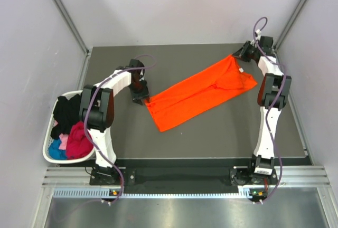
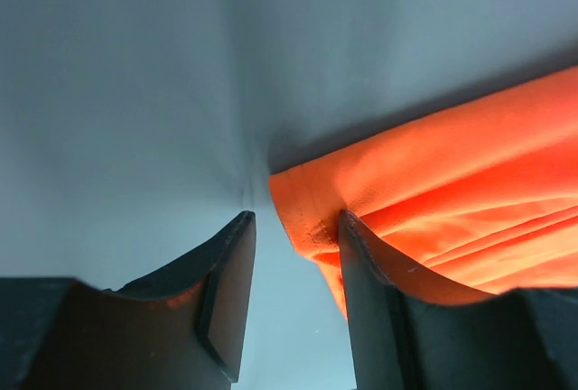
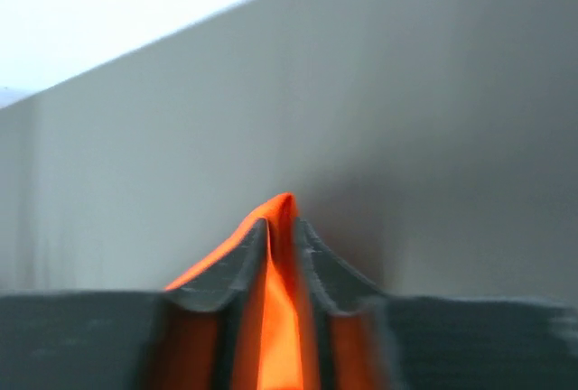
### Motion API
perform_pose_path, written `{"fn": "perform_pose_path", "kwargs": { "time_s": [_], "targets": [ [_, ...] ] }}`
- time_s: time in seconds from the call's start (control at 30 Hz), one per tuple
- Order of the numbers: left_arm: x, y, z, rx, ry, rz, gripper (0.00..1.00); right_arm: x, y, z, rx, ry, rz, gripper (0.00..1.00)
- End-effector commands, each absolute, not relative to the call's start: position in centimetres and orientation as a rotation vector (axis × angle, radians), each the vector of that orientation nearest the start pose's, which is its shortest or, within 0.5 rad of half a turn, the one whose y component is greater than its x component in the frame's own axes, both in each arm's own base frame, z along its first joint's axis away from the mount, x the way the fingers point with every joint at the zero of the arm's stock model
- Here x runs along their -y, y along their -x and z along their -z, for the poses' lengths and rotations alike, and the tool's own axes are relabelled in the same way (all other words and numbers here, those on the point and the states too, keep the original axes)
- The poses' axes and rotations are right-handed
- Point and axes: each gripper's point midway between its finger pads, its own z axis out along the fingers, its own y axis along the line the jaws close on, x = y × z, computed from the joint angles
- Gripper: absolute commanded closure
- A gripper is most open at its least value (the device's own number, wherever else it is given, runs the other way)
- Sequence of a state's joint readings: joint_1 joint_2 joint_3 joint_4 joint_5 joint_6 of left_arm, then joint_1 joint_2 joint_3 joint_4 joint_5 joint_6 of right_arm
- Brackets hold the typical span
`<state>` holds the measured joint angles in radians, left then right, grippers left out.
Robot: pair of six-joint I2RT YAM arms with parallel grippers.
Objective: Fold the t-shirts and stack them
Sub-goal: Fold the tshirt
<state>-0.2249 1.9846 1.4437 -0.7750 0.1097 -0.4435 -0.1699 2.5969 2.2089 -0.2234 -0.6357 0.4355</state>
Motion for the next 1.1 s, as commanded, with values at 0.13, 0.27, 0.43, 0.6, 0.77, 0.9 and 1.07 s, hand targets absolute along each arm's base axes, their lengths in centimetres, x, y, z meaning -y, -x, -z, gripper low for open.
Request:
{"fn": "perform_pose_path", "kwargs": {
  "time_s": [0.13, 0.27, 0.43, 0.6, 0.77, 0.9, 1.07],
  "targets": [
    [11.3, -41.2, -6.9, -2.742, 0.331, 0.361, 0.52, -0.4, -67.9, -13.7, -1.970, -0.195, -0.740, 0.61],
    [11.2, -41.9, -7.8, -2.712, 0.262, 0.368, 0.52, 0.7, -66.1, -14.9, -2.021, -0.215, -0.644, 0.55],
    [11.8, -41.9, -8.0, -2.706, 0.192, 0.411, 0.52, 2.9, -62.9, -17.4, -2.056, -0.417, -0.576, 0.53],
    [9.3, -39.8, -9.2, -2.705, 0.333, 0.115, 0.52, 2.8, -59.1, -19.7, -2.051, -0.513, -0.581, 0.53],
    [9.9, -39.0, -11.6, -2.616, 0.294, 0.164, 0.51, 1.5, -53.4, -15.8, -2.181, -0.749, -0.522, 0.54],
    [12.4, -39.9, -11.4, -2.633, 0.197, 0.331, 0.52, -4.9, -47.3, -14.9, -2.250, -0.848, -0.574, 0.60],
    [13.2, -40.5, -11.1, -2.694, 0.115, 0.368, 0.55, -14.8, -38.5, -11.3, -2.339, -0.912, -0.689, 0.57]
  ]
}}
